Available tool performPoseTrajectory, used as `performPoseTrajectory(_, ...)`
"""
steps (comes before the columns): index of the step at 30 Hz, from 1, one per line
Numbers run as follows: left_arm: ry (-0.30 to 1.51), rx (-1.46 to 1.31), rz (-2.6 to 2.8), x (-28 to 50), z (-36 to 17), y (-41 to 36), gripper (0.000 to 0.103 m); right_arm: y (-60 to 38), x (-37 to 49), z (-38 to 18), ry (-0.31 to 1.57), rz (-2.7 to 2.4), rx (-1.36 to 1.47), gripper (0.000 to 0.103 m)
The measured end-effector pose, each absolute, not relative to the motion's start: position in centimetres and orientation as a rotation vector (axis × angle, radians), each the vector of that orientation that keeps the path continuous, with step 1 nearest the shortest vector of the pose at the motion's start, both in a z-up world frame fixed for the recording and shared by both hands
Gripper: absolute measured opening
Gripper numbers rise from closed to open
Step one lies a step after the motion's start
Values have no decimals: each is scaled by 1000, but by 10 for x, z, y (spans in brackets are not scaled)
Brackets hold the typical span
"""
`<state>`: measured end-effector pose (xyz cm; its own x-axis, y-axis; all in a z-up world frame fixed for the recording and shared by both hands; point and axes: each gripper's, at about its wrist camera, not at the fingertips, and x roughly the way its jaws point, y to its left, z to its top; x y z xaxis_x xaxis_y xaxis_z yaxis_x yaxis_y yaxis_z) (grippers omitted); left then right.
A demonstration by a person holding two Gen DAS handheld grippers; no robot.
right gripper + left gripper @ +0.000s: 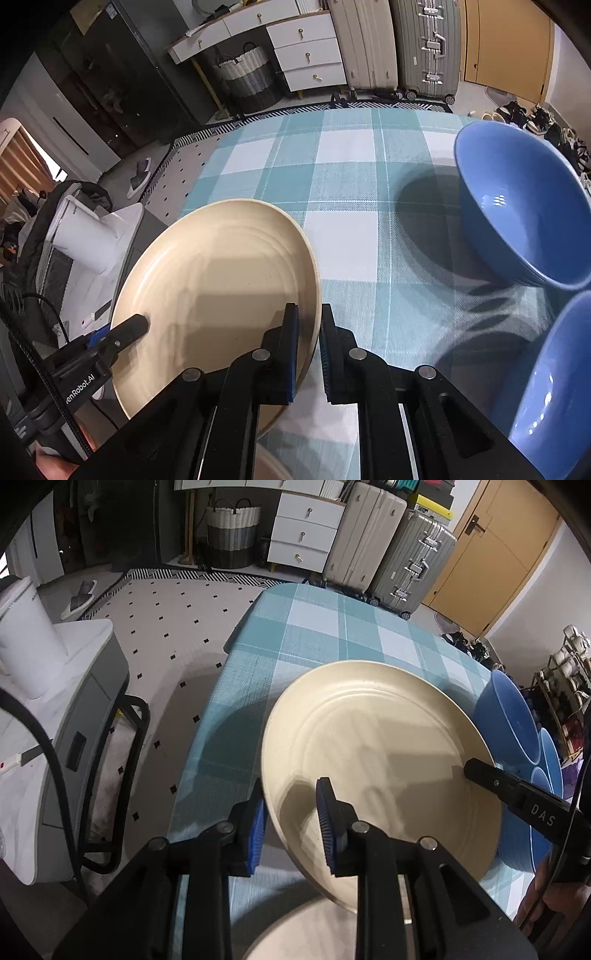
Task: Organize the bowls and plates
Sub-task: 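Lower the cream plate with both grippers onto the plate stack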
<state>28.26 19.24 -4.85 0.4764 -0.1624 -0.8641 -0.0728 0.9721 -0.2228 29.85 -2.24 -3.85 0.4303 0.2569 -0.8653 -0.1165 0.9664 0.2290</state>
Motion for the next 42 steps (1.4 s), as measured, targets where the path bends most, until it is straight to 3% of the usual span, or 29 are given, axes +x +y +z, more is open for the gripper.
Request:
performPoseTrajectory(16, 1013, -208, 20, 177, -19, 179, 24, -36, 186, -6, 1049, 298, 193, 10)
performPoseTrajectory(27, 998, -213, 47, 117, -29, 172, 24, -45, 124, -25, 1051, 331, 199, 9)
performPoseTrajectory(42, 1013, -198, 132, 104, -65, 170, 23, -33, 99, -64, 1011, 363, 77, 10)
